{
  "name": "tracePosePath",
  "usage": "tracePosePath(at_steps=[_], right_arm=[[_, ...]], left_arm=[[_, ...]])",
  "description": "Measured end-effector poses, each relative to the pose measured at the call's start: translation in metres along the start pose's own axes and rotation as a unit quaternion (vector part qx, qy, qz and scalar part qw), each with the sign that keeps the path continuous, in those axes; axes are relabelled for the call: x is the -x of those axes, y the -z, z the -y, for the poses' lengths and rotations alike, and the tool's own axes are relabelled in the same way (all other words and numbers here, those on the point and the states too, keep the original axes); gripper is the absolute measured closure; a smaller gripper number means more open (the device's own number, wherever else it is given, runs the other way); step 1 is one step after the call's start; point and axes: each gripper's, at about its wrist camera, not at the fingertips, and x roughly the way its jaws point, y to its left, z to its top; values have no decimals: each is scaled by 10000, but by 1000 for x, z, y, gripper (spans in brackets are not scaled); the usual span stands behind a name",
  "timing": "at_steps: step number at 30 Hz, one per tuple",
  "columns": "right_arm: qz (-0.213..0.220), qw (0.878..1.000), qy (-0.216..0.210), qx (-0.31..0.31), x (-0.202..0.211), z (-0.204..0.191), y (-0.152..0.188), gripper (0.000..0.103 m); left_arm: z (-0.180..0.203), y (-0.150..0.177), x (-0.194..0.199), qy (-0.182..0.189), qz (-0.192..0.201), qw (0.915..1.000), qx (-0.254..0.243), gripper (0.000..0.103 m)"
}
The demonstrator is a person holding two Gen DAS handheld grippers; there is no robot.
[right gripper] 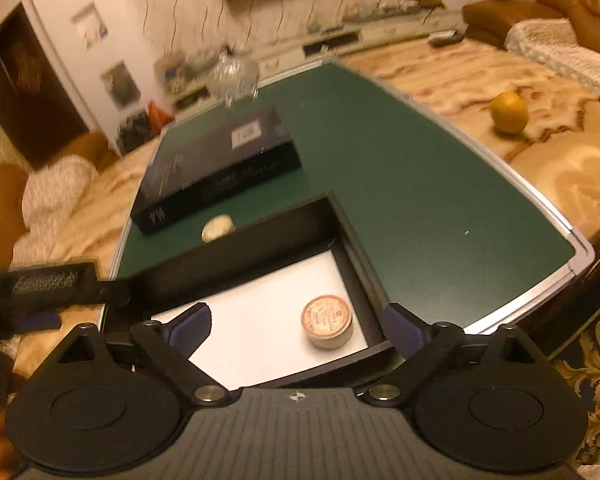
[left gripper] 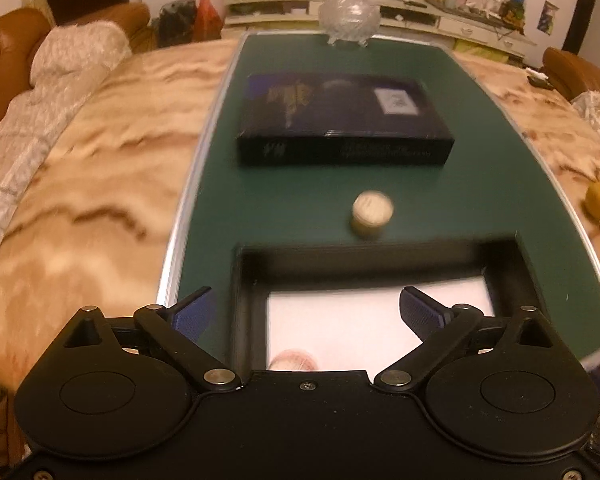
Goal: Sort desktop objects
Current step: 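Move the left gripper over the cream-lidded tin on the table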
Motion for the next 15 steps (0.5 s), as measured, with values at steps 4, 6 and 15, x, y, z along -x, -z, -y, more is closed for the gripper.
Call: tracePosePath(at_steps=[4, 6, 15], right_arm=[[0, 9996, 3, -292, -2, 15, -3, 3], [-61, 9990, 23, -449, -5, 22, -3, 3], [62, 9987, -69, -510, -1, 31, -1, 3]], left_arm=[[22, -21, -22, -24, -5, 9999, -116, 1], [33, -30, -33, -74, 1, 9998, -177, 1], [55, -53, -88, -275, -264, 9992, -144, 1]])
